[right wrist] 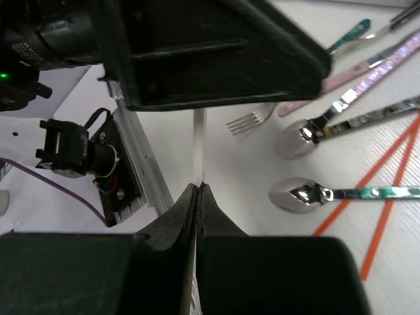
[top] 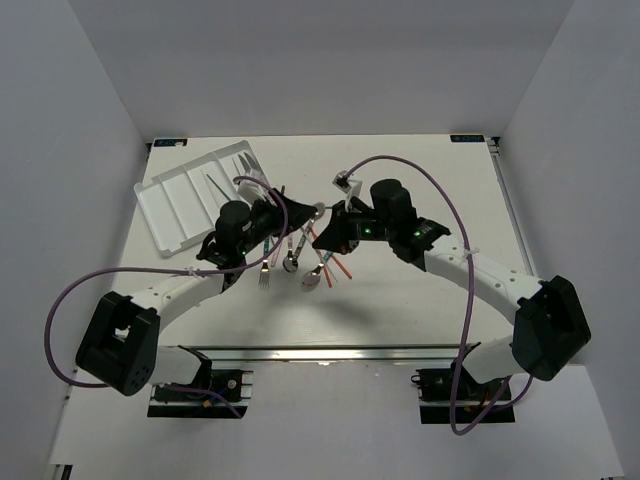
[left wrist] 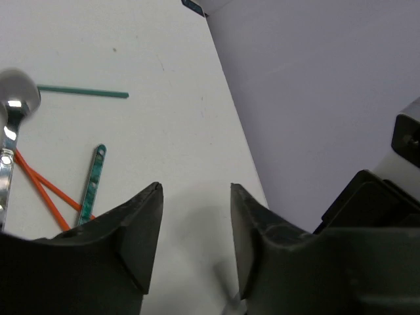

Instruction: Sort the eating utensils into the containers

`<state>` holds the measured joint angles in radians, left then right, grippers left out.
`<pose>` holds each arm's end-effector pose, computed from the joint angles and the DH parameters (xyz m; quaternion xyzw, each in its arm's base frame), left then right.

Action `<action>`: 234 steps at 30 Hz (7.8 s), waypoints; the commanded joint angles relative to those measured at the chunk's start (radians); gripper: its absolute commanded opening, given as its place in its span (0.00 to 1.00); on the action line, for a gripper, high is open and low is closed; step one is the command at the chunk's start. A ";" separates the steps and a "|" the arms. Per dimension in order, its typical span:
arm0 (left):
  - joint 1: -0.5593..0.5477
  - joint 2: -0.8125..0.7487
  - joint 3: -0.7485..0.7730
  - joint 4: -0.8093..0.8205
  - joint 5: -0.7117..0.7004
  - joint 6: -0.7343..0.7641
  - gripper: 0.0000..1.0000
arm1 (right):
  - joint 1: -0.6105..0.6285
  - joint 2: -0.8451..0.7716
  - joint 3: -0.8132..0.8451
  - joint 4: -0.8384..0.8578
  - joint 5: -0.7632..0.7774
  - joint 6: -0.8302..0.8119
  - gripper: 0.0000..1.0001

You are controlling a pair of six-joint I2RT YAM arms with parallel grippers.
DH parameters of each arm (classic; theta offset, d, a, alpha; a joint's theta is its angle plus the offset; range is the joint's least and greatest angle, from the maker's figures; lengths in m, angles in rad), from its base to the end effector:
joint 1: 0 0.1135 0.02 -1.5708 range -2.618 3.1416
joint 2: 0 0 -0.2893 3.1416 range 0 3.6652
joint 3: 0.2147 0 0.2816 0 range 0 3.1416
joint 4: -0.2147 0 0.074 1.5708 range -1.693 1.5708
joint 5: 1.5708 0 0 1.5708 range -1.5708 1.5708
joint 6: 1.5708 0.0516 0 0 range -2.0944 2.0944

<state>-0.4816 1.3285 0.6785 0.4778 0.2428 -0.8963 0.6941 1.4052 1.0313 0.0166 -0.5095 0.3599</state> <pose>0.2851 -0.1630 0.2543 -0.0801 0.7594 -0.4777 0.4343 0.2621 0.2508 0.3126 -0.2739 0.7600 0.4565 0.3728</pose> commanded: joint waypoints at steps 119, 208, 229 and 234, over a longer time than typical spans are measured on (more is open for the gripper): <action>0.272 -0.315 -0.033 -0.157 0.247 0.068 0.98 | -0.282 0.150 -0.163 0.379 -0.165 0.193 0.00; 0.529 -0.594 0.064 -0.869 -0.332 0.490 0.98 | 0.005 0.193 0.013 -0.076 0.611 -0.041 0.82; 0.520 -0.569 0.066 -0.878 -0.297 0.493 0.98 | 0.065 0.494 0.277 -0.292 1.026 0.497 0.62; 0.517 -0.565 0.069 -0.881 -0.293 0.493 0.98 | 0.065 0.590 0.338 -0.343 1.042 0.553 0.56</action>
<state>0.0410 0.7650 0.7177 -0.4095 -0.0654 -0.4145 0.7589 1.9663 1.3247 -0.2699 0.4660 0.8402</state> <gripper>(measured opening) 0.983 0.565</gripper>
